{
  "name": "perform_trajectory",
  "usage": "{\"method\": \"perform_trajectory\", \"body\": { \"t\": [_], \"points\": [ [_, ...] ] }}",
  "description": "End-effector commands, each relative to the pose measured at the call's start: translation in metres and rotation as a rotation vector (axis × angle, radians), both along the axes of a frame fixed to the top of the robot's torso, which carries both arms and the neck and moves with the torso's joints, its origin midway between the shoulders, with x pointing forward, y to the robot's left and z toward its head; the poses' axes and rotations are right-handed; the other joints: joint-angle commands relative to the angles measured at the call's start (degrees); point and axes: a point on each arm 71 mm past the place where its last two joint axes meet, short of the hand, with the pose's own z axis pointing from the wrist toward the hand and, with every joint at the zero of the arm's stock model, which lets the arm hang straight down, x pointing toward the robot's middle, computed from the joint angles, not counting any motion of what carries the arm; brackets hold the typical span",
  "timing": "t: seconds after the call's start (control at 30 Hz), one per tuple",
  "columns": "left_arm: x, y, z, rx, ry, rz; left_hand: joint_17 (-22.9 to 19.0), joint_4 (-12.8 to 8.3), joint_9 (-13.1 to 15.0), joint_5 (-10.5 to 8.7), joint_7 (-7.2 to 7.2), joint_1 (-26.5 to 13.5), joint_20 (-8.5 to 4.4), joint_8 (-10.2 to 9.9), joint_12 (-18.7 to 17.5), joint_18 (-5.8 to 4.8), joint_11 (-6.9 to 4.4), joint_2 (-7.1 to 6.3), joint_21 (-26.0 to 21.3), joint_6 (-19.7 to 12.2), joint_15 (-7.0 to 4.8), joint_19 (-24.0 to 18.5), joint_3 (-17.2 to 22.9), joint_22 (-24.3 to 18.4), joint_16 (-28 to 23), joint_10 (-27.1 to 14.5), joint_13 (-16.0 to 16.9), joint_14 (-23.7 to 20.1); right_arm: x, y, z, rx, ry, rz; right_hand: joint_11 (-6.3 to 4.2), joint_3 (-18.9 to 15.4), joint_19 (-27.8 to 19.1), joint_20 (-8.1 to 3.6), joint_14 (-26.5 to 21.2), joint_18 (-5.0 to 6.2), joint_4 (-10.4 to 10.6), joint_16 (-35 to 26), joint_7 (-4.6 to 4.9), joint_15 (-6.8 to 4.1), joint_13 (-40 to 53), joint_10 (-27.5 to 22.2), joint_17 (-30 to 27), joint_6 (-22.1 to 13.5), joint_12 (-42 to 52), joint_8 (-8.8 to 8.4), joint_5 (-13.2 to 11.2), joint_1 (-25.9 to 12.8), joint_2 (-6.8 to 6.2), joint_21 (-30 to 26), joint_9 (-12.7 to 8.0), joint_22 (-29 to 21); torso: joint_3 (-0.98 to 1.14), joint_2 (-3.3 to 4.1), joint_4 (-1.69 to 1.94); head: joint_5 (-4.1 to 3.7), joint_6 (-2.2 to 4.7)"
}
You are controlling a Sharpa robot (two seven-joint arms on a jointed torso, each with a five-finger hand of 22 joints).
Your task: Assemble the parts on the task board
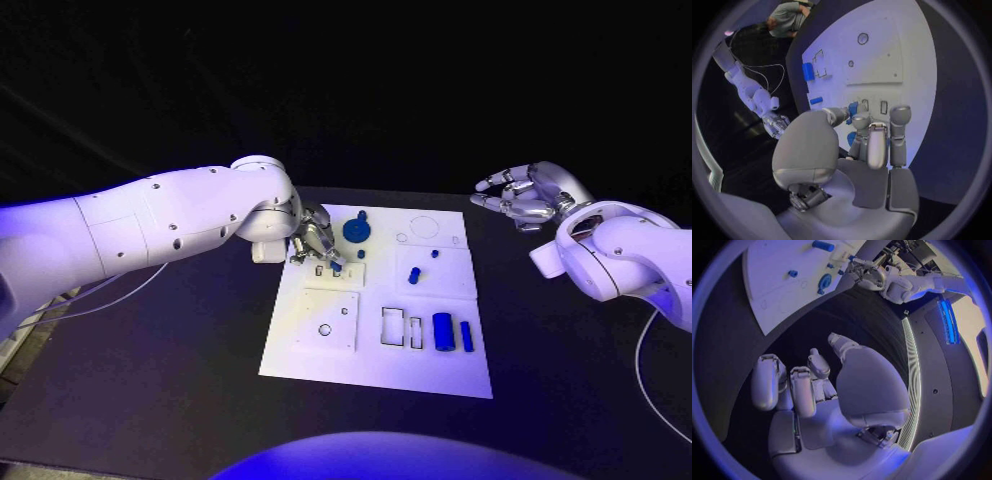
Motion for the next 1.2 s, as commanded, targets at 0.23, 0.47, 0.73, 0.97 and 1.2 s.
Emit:
{"method": "perform_trajectory", "body": {
  "t": [0.23,0.47,0.73,0.97,1.2],
  "points": [
    [-0.006,0.002,-0.004,-0.005,-0.158,0.014,5.43,-12.03,0.60,0.47,-0.63,-1.72,-0.24,1.09,0.79,-1.28,-0.28,-0.82,0.87,0.84,-0.79,0.96,13.26,1.15,0.50,1.37,0.36,3.62,0.000,-0.001,0.001,0.000,-0.011,0.001,-0.10,0.01,-0.70,0.15,3.40,1.23,0.23,-0.43,0.08,-0.36,-0.19,-0.54,5.42,-0.28,-0.38,0.37,0.30,0.29,-0.20,-0.63,0.09,2.70,0.01,0.02,-0.06,0.22,-0.20],
    [-0.010,0.000,-0.012,0.007,-0.158,0.004,5.51,-12.29,0.78,0.61,-0.73,-2.15,-0.32,1.37,1.05,-1.33,-0.38,-1.05,1.08,0.98,-0.88,1.15,13.89,1.47,0.55,1.70,0.57,3.66,0.000,-0.002,0.001,-0.002,-0.015,-0.004,-0.09,-0.01,-0.82,0.15,3.38,1.28,0.26,-0.47,0.08,-0.36,-0.29,-0.63,5.32,-0.30,-0.46,0.39,0.32,0.26,-0.22,-0.82,0.10,2.56,-0.06,0.03,-0.17,0.31,-0.25],
    [-0.013,-0.003,-0.017,0.024,-0.162,-0.007,5.53,-12.78,1.08,0.94,-0.91,-2.96,-0.47,1.92,1.65,-1.40,-0.55,-1.45,1.39,1.19,-1.03,1.39,14.97,1.92,0.57,2.29,1.16,3.68,0.000,-0.003,0.001,-0.003,-0.016,-0.005,-0.09,-0.01,-0.82,0.15,3.38,1.28,0.26,-0.47,0.08,-0.36,-0.29,-0.63,5.32,-0.30,-0.46,0.39,0.32,0.26,-0.22,-0.82,0.10,2.56,-0.06,0.05,-0.19,0.36,-0.30],
    [-0.015,-0.005,-0.019,0.045,-0.157,-0.026,5.51,-13.18,1.34,1.56,-1.05,-3.71,-0.58,2.43,2.11,-1.49,-0.70,-1.76,1.72,1.30,-1.16,1.68,15.72,2.45,0.57,2.71,1.52,3.69,0.000,-0.003,0.000,-0.004,-0.015,-0.006,-0.09,-0.05,-0.87,0.15,3.36,1.30,0.35,-0.51,0.08,-0.35,-0.28,-0.62,5.25,-0.31,-0.45,0.45,0.40,0.19,-0.24,-0.93,0.11,2.49,-0.07,0.07,-0.11,0.30,-0.38],
    [-0.015,-0.005,-0.020,0.057,-0.155,-0.034,5.50,-13.75,1.74,3.77,-1.24,-4.99,-0.76,3.25,2.68,-1.52,-0.88,-2.13,1.99,1.37,-1.33,1.78,16.71,2.75,0.57,3.12,1.97,3.69,0.000,-0.003,0.000,-0.004,-0.013,-0.006,-0.10,-0.06,-0.88,0.15,3.35,1.30,0.39,-0.53,0.08,-0.35,-0.26,-0.60,5.22,-0.31,-0.43,0.51,0.44,0.16,-0.24,-0.95,0.13,2.48,-0.10,0.05,-0.13,0.31,-0.46]
  ]
}}
